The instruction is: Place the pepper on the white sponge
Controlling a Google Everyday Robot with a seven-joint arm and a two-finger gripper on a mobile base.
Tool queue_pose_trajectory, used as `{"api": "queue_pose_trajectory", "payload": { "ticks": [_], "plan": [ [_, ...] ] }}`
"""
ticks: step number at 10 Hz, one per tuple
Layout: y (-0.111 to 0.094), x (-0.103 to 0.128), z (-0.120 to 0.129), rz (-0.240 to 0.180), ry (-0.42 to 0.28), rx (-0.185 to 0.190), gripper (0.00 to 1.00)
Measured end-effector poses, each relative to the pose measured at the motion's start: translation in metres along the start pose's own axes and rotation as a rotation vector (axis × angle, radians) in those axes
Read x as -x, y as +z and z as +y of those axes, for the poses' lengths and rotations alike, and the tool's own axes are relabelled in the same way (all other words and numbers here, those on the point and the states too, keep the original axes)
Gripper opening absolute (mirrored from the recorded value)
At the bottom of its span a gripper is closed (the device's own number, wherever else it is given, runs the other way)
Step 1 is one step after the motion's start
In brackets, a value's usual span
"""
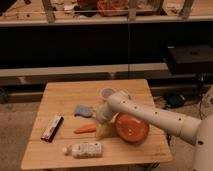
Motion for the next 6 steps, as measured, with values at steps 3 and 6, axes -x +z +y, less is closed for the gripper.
{"api": "queue_pose_trajectory", "payload": {
  "ticks": [3,6],
  "plan": [
    [0.0033,-0.0085,0.0014,0.002,0.033,0.012,0.8],
    [0.0091,-0.0115,0.0012,0.012,0.048,0.033,0.8]
  ]
}}
